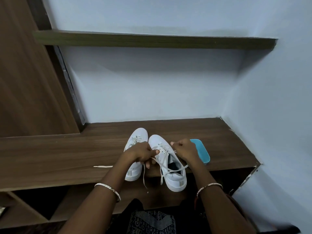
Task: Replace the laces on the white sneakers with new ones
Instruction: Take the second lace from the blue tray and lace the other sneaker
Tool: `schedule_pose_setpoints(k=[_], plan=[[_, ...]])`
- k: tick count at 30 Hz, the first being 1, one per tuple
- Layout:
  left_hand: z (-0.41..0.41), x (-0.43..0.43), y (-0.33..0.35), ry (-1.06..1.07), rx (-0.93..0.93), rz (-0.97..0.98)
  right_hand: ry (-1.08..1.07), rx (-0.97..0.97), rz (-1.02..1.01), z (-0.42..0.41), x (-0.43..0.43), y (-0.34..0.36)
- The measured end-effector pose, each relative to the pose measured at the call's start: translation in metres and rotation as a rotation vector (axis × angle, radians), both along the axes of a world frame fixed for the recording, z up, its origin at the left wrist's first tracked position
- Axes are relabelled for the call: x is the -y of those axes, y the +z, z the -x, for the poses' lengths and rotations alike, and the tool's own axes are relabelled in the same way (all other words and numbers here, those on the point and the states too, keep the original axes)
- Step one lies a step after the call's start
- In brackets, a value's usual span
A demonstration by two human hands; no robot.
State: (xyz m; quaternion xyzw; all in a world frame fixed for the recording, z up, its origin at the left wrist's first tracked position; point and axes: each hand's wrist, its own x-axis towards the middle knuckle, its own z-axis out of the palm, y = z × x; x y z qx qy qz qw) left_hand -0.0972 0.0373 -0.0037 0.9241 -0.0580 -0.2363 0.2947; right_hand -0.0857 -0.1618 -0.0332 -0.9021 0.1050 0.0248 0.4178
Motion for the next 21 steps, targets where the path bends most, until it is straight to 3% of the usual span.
schedule_pose_setpoints(k=[6, 10, 16, 21], plan=[[-0.017, 0.010, -0.037, 0.088, 0.024, -0.104, -0.008, -0.074, 0.120, -0.022, -0.029, -0.040], [-0.028, 0.021, -0.057, 0.128, 0.229, -0.179, -0.108, -0.058, 0.044, -0.038, -0.031, -0.046], [-0.030, 0.030, -0.077, 0.214, 0.158, 0.271, -0.289, -0.066, -0.471, -0.048, -0.005, -0.046], [-0.026, 0.011, -0.087, 0.311, 0.193, 0.615, -0.457, -0.037, -0.658, -0.043, 0.036, -0.030]])
